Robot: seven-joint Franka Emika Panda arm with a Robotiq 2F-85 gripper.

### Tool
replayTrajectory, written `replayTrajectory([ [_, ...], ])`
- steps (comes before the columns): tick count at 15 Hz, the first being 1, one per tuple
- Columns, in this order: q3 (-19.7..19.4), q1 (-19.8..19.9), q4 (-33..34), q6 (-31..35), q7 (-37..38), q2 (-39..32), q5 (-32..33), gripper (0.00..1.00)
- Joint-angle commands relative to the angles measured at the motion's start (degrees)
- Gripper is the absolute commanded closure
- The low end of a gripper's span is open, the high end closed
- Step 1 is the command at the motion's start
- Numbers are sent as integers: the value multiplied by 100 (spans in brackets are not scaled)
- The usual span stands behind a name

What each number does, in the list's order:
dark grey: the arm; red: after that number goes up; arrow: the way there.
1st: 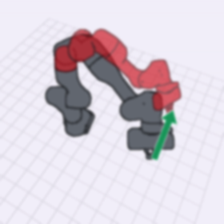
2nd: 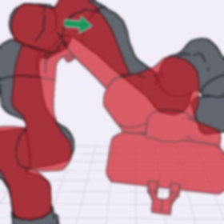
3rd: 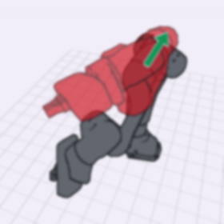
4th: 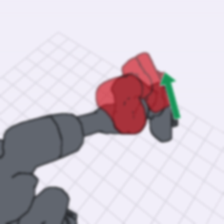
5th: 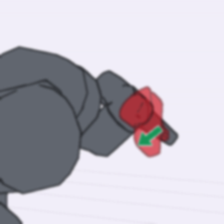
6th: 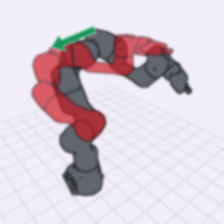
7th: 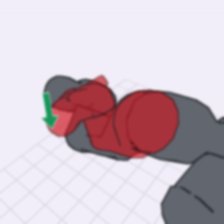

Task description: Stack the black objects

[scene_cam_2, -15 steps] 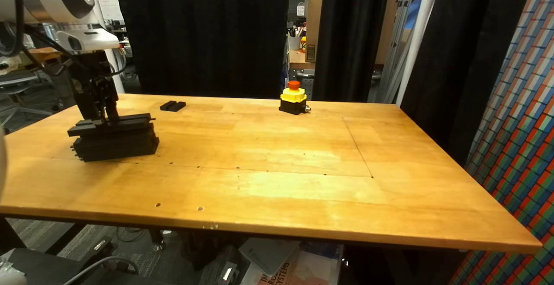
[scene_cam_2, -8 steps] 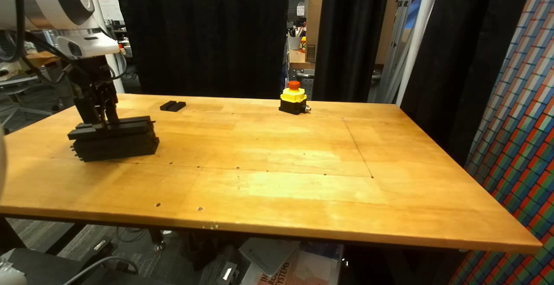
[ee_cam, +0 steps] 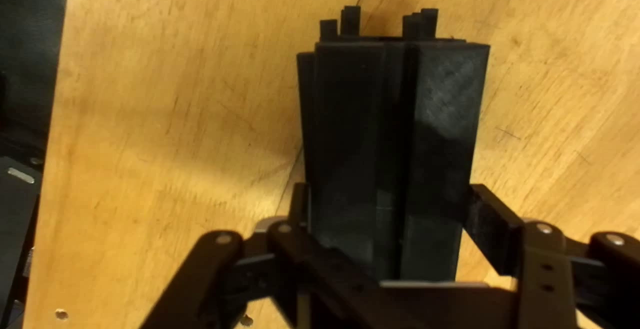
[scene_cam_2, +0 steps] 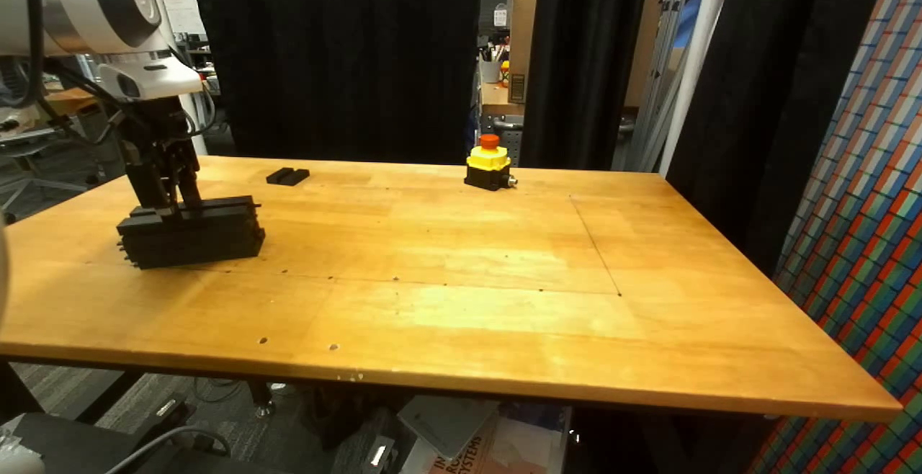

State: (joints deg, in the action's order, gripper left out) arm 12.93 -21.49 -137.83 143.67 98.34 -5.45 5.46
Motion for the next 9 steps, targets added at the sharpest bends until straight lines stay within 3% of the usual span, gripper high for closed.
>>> replayTrajectory([
  [1, 82, 124, -144, 183, -66, 184, -123, 0],
  [5, 61, 167, -123, 103, -140, 241, -46, 0],
  [9, 15, 251, 326, -744, -469, 326, 330, 0],
])
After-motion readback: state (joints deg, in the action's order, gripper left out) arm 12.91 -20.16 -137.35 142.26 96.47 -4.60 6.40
